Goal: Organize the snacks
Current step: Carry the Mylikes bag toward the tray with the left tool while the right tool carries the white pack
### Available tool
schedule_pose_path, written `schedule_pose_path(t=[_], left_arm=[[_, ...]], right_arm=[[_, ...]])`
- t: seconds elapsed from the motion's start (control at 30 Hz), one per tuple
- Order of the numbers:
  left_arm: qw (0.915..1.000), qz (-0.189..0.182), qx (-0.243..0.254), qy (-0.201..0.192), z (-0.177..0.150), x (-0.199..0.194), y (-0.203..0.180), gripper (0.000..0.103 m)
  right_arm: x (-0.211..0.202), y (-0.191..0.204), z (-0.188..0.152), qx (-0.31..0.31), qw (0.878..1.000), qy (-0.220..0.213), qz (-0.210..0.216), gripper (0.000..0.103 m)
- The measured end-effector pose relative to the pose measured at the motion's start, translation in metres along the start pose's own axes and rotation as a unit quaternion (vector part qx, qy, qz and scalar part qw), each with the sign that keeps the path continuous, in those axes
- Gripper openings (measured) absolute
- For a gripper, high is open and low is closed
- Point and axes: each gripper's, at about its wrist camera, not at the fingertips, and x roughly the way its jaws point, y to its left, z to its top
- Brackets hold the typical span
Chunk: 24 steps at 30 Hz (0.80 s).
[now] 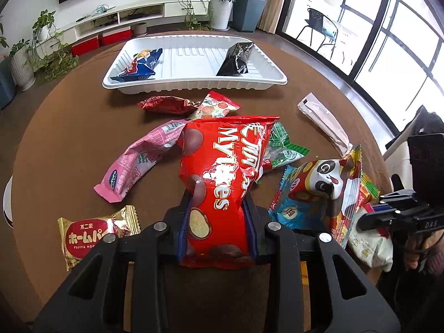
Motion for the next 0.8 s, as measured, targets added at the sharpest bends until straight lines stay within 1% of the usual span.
schedule_pose_path(t=[0.07,0.13,0.17,0.23,0.3,0.33,0.37,0.4,0.43,0.5,0.53,0.57,0.6,0.67,0.73,0.77,0.8], left_arm=[[1.0000,0.000,-0.002,-0.001,-0.001,-0.003,0.000,0.030],[1.0000,0.003,-0.003,-0.004,-0.002,-0.005,0.000,0.030],[1.0000,0.003,-0.003,-0.004,-0.002,-0.005,0.000,0.030],[1.0000,0.004,-0.003,-0.004,-0.002,-0.006,-0.001,0.030],[1.0000,0.004,-0.003,-0.002,-0.003,-0.006,-0.001,0.030],[1.0000,0.006,-0.002,-0.002,-0.004,-0.005,-0.002,0.030],[1.0000,0.009,-0.002,-0.001,-0.004,-0.005,-0.002,0.030],[0.9999,0.010,-0.002,-0.001,-0.004,-0.005,-0.002,0.030],[0.9999,0.010,-0.003,-0.001,-0.004,-0.005,-0.002,0.030],[0.9999,0.011,-0.005,-0.001,-0.005,-0.005,-0.002,0.030],[0.9999,0.012,-0.005,-0.001,-0.005,-0.005,-0.001,0.030],[0.9999,0.013,-0.006,-0.001,-0.006,-0.006,-0.001,0.030],[0.9999,0.013,-0.006,-0.001,-0.006,-0.006,-0.001,0.030],[0.9999,0.013,-0.008,-0.001,-0.007,-0.007,0.000,0.030],[0.9999,0.011,-0.010,0.000,-0.007,-0.007,0.002,0.030],[0.9999,0.010,-0.013,0.000,-0.007,-0.007,0.002,0.030],[0.9999,0.008,-0.014,0.000,-0.007,-0.007,0.003,0.030]], right_arm=[[-0.001,-0.003,0.002,0.006,1.000,-0.001,0.001,0.014],[-0.002,0.002,0.002,-0.016,1.000,-0.001,-0.020,0.014],[-0.002,0.005,0.001,-0.023,0.999,-0.001,-0.025,0.018],[0.002,0.012,0.000,-0.041,0.998,0.006,-0.050,0.019],[0.010,0.023,0.001,-0.080,0.993,0.013,-0.090,0.029],[0.014,0.026,0.001,-0.087,0.991,0.015,-0.097,0.039],[0.018,0.030,0.002,-0.096,0.990,0.019,-0.102,0.044],[0.024,0.035,0.002,-0.108,0.988,0.024,-0.109,0.047],[0.028,0.038,0.002,-0.118,0.986,0.027,-0.118,0.047],[0.032,0.042,0.002,-0.142,0.980,0.026,-0.139,0.046],[0.033,0.042,0.002,-0.148,0.978,0.025,-0.146,0.041],[0.034,0.042,0.003,-0.151,0.976,0.023,-0.152,0.030],[0.033,0.039,0.003,-0.146,0.978,0.023,-0.151,0.026],[0.028,0.026,0.006,-0.110,0.987,0.019,-0.116,0.021],[0.022,0.016,0.005,-0.076,0.993,0.016,-0.085,0.019],[0.017,0.007,0.005,-0.049,0.997,0.011,-0.063,0.018],[0.015,0.001,0.005,-0.033,0.998,0.010,-0.049,0.017]])
